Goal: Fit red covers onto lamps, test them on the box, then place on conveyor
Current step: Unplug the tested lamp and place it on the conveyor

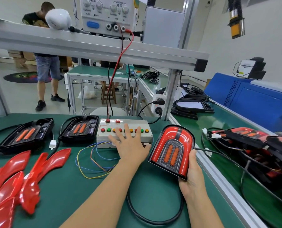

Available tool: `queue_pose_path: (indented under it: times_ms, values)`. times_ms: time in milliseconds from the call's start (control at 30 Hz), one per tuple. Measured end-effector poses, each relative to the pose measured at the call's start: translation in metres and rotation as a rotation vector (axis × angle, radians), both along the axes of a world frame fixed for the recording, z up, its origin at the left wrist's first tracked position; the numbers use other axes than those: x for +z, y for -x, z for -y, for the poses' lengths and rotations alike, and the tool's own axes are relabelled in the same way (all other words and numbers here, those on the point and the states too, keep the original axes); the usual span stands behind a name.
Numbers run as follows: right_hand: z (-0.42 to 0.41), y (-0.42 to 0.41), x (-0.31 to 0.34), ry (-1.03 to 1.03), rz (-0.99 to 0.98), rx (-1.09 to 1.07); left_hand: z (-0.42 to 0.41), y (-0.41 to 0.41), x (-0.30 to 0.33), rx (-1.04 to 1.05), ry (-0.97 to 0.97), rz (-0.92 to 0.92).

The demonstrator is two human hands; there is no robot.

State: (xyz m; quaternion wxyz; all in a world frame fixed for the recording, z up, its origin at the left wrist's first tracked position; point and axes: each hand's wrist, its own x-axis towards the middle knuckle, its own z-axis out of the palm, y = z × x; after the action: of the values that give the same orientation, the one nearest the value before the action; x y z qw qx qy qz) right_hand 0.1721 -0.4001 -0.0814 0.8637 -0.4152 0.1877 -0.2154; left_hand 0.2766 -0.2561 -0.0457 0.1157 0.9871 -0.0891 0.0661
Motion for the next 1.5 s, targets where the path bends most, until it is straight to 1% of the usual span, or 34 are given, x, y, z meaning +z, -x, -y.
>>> queue_pose_path:
  times_ms: [300,600,900,1133,1300,1500]
  values:
    - [-0.001,0.001,0.002,-0.011,0.014,0.001,0.0,-0.004,0.004,-0.021,-0.093,-0.07]
    - [-0.004,0.004,0.007,-0.009,0.009,-0.003,-0.002,-0.005,0.007,-0.033,-0.124,-0.089]
    - [-0.005,0.005,0.009,0.007,-0.013,-0.005,-0.004,-0.006,0.008,-0.047,-0.129,-0.108]
    - [-0.003,0.005,0.012,0.041,-0.006,-0.028,-0.004,-0.007,0.007,-0.051,-0.093,-0.114]
    - [-0.003,0.007,0.013,0.034,0.011,-0.046,-0.003,-0.005,0.006,-0.059,-0.114,-0.086]
    - [-0.002,0.01,0.011,-0.001,0.021,-0.064,-0.004,-0.005,0.008,-0.066,-0.083,-0.106]
